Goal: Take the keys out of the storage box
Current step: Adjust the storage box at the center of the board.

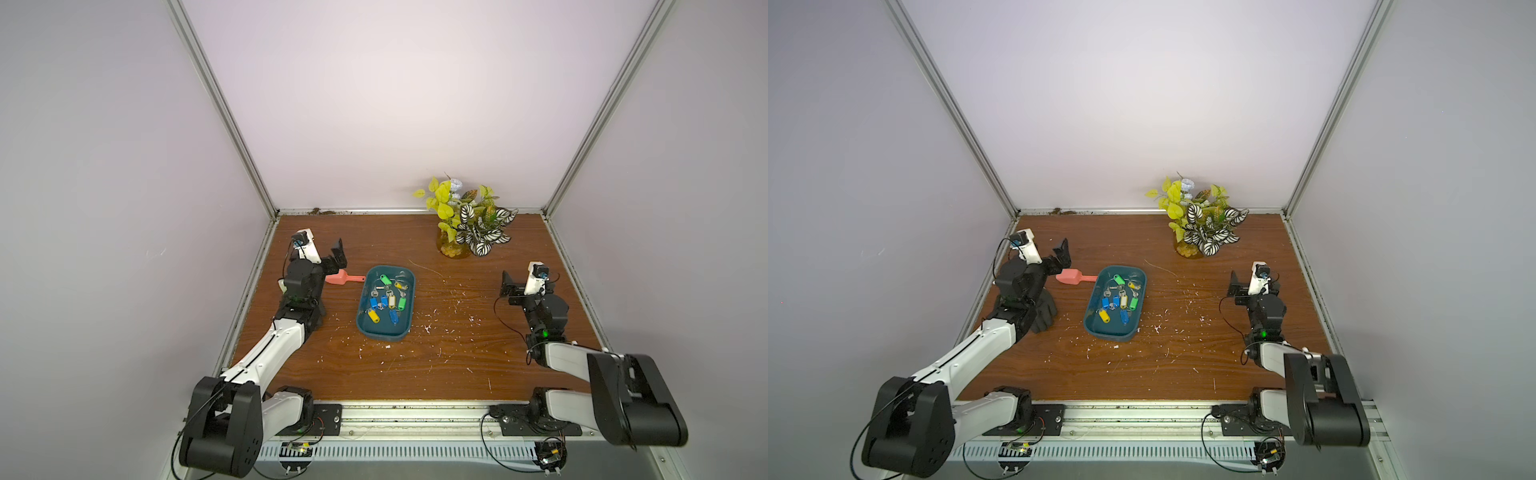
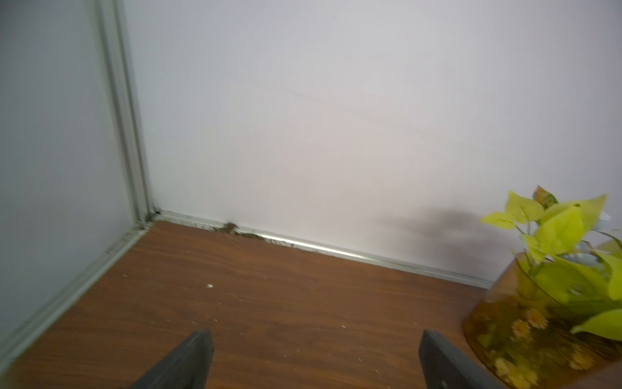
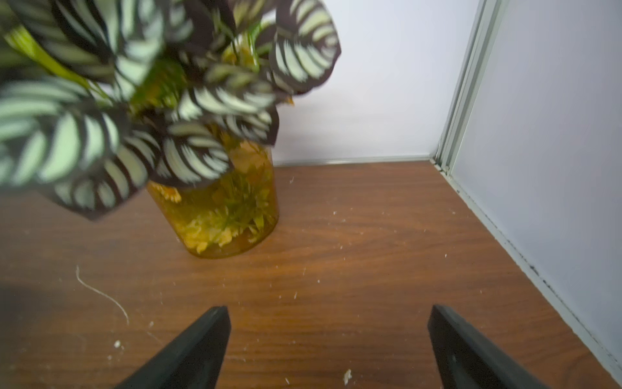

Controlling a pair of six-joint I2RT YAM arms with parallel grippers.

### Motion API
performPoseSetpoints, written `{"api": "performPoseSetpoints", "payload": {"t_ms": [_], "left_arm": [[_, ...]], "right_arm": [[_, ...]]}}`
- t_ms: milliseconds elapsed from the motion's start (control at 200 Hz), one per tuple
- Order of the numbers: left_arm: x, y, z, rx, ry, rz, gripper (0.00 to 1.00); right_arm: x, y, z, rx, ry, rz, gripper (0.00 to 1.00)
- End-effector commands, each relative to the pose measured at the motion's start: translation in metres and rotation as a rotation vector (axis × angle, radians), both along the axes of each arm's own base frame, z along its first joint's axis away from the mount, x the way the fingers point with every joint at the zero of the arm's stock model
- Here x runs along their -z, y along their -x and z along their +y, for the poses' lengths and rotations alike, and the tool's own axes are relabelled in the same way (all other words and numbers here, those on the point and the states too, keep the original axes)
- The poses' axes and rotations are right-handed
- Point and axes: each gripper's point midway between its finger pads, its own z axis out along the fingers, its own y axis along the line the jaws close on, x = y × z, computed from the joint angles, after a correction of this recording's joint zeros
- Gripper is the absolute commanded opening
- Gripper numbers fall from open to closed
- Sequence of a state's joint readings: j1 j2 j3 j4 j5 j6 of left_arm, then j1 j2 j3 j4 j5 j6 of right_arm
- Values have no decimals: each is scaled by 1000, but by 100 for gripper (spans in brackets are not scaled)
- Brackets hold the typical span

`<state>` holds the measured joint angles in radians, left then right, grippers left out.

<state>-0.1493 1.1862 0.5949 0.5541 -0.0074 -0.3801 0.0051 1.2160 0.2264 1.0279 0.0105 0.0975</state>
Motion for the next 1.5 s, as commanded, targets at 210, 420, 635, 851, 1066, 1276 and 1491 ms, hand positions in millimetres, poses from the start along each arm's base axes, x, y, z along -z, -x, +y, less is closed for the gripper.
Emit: {"api": "performPoseSetpoints", "payload": {"t_ms": [210,420,635,851,1066,1276,1491], "left_arm": [[102,13,-74,277,162,460,99],[140,28,-90,284,159,576,99],[166,56,-102,305,145,697,99],[170,84,-111,344,216,726,99],[159,96,-125,409,279,725,99],[157,102,-135,462,291,745,99],[156,105,-141,489,289,745,99]], "right_arm": [[-56,18,45,-232,-322,-32,99],[-45,24,56,-293,-298,44,99],[-47,26,58,-304,-303,58,98],[-43,24,56,-286,-302,72,98],[-36,20,56,-281,-311,97,97],[-32,19,55,-274,-313,110,96],[-33,18,54,-269,-307,111,96]]}}
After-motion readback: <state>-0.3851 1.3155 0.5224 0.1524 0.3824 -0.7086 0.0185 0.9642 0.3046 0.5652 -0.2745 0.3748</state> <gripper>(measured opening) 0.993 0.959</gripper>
